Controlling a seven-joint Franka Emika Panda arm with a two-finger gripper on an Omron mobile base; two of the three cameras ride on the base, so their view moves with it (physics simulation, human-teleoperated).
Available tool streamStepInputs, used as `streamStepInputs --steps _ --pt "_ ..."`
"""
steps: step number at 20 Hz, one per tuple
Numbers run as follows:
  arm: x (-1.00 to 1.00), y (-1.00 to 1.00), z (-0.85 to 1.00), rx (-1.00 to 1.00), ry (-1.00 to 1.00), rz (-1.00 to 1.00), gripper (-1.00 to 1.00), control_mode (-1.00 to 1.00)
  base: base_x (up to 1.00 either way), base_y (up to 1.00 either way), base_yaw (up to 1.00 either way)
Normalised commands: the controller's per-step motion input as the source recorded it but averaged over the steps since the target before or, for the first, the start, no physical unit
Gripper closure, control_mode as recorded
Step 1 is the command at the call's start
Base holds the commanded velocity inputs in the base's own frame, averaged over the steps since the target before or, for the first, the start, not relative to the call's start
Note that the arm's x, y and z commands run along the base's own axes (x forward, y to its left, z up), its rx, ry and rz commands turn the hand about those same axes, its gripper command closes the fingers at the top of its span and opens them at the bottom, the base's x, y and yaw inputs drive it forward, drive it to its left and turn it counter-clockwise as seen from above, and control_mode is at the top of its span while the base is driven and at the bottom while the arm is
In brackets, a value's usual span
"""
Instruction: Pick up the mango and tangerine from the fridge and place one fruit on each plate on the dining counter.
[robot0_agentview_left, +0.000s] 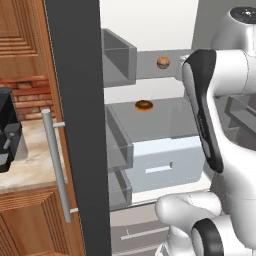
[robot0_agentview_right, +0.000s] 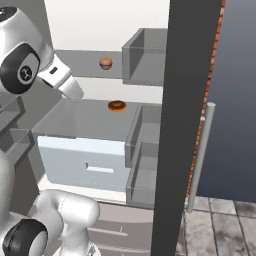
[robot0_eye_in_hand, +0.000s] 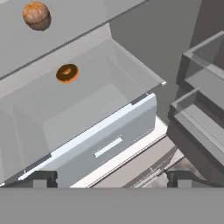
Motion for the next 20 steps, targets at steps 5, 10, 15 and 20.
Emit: streamStepInputs --steps 5,10,15,20 --pt "0.74 -0.03 0.16 -0.05 0.00 0.00 -1.00 -1.00 0.00 0.00 0.00" --pt "0.71 -0.01 -0.01 -0.03 0.00 0.01 -1.00 -1.00 0.00 0.00 0.00" --pt "0.71 -0.02 0.00 0.00 0.00 0.06 -1.00 -1.00 0.00 0.00 0.00" --pt "0.62 0.00 -0.10 -0.01 0.00 0.07 -1.00 -1.00 0.00 0.00 0.00"
